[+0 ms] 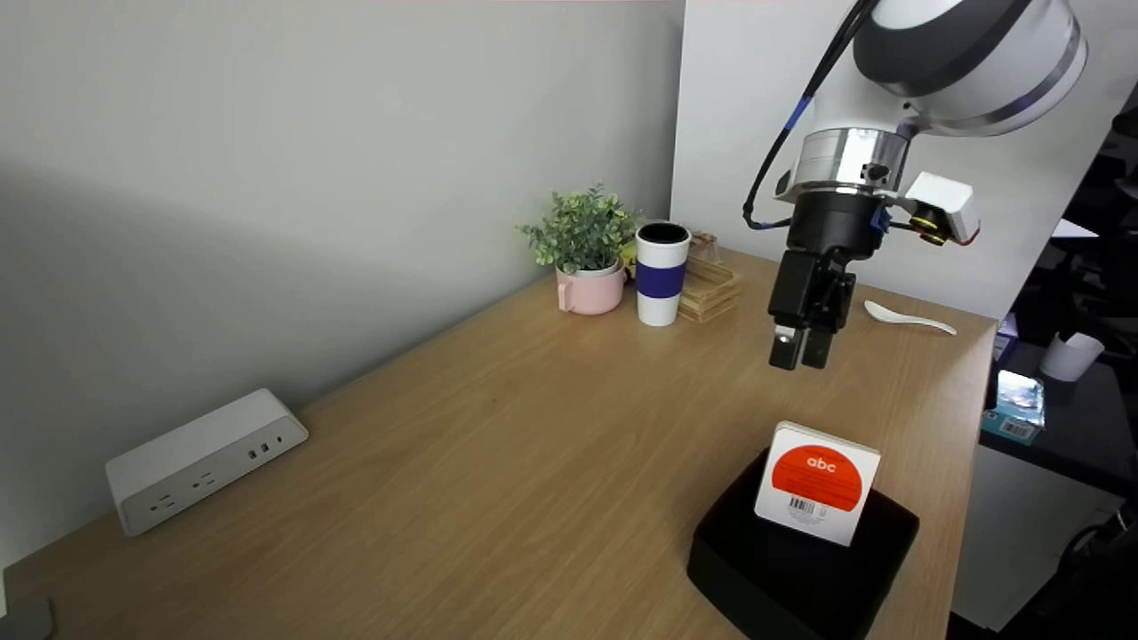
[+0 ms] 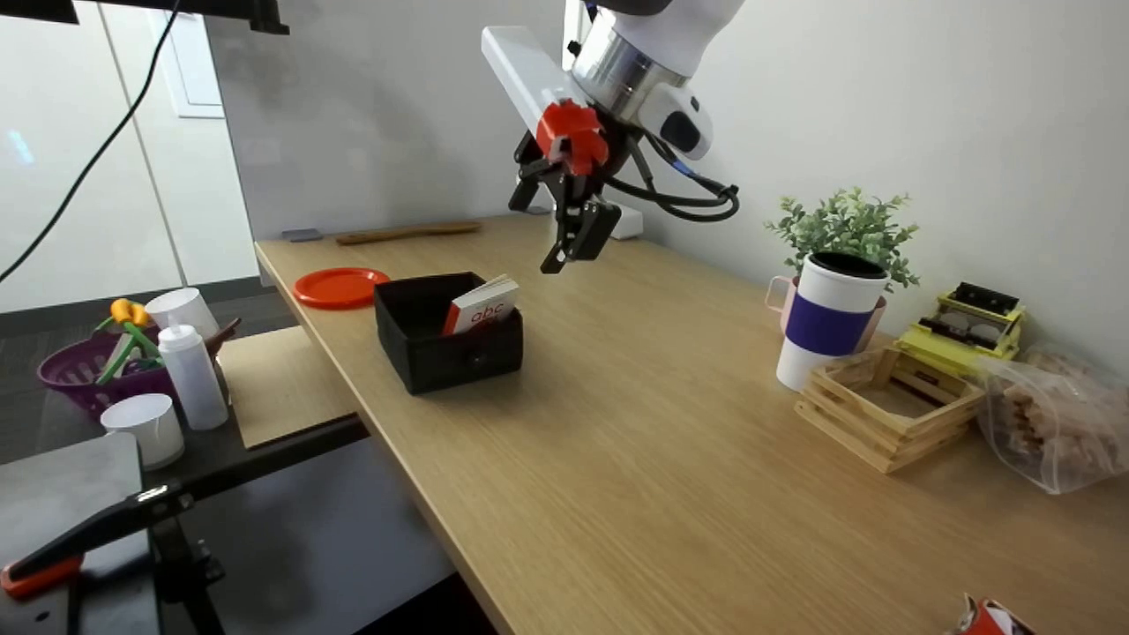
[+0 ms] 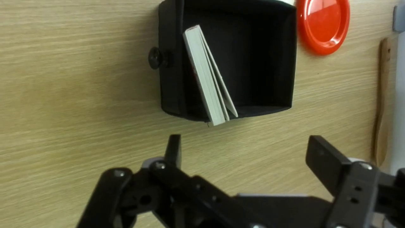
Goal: Put the alphabet booklet on the table
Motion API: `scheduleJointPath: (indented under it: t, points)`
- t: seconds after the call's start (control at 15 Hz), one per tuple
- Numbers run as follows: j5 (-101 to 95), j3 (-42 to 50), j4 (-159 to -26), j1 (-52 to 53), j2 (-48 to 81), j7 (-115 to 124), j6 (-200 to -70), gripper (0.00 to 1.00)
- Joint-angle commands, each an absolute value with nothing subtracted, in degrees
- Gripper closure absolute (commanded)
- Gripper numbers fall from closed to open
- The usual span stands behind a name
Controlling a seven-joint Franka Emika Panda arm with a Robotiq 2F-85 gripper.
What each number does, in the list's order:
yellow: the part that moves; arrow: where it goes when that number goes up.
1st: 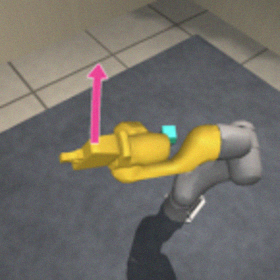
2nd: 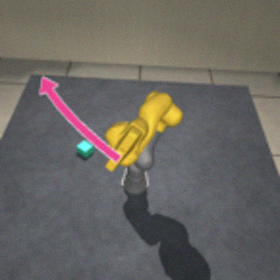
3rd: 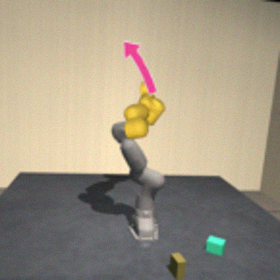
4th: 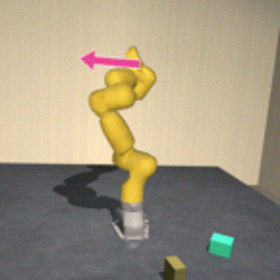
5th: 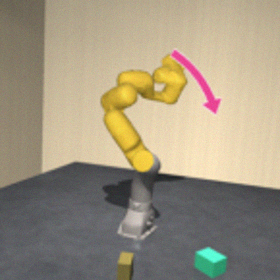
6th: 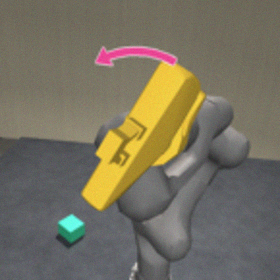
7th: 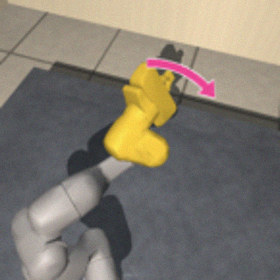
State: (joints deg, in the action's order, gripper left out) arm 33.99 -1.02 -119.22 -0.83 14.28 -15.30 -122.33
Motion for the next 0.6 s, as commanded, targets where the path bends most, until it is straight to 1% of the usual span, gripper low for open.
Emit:
scheduleJointPath:
  t: [0.0,0.53]
  points:
    - [32.4,-1.7,-119.9,-0.9,14.9,-10.7,-120.9,0.0]
    - [30.6,-2.9,-122.4,0.6,15.4,-3.8,-119.1,0.0]
